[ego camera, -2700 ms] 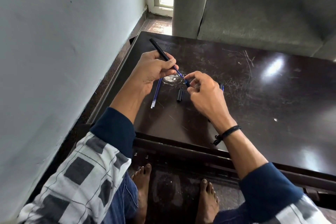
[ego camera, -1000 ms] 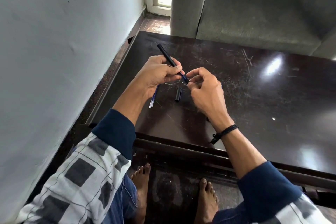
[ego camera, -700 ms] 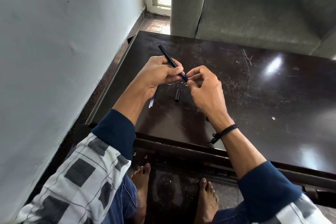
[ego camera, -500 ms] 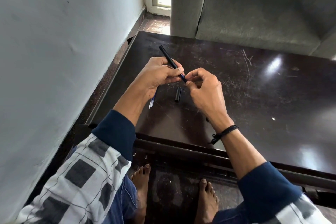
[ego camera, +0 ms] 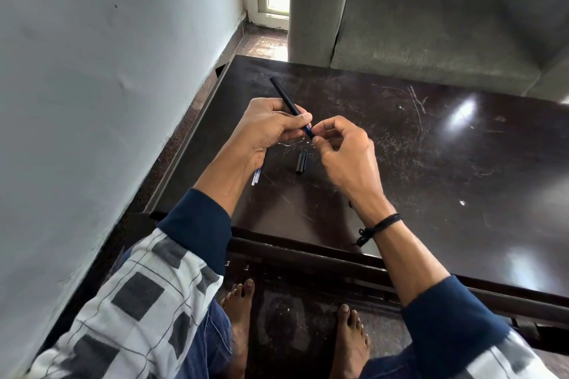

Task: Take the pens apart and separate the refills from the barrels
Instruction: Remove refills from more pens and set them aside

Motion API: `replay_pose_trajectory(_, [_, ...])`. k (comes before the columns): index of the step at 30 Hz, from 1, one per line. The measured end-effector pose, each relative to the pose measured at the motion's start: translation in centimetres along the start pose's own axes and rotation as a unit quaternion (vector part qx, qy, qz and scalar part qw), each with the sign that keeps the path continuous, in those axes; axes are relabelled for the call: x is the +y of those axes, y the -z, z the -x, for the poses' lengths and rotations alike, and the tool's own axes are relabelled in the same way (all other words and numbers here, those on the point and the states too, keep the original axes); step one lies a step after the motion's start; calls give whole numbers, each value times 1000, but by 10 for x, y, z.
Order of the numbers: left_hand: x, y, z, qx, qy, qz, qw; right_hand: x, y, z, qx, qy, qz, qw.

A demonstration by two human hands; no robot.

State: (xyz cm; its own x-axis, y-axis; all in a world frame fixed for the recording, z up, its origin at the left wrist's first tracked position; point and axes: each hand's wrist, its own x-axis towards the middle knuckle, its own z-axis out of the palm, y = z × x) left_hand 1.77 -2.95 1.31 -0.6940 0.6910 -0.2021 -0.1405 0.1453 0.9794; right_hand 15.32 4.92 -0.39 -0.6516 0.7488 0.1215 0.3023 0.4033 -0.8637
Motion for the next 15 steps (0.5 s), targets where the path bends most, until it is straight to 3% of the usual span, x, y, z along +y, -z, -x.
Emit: replay_pose_trajectory(15, [-3, -1, -3, 4, -6, 3, 1000, 0, 2, -1, 0, 5, 12, 1000])
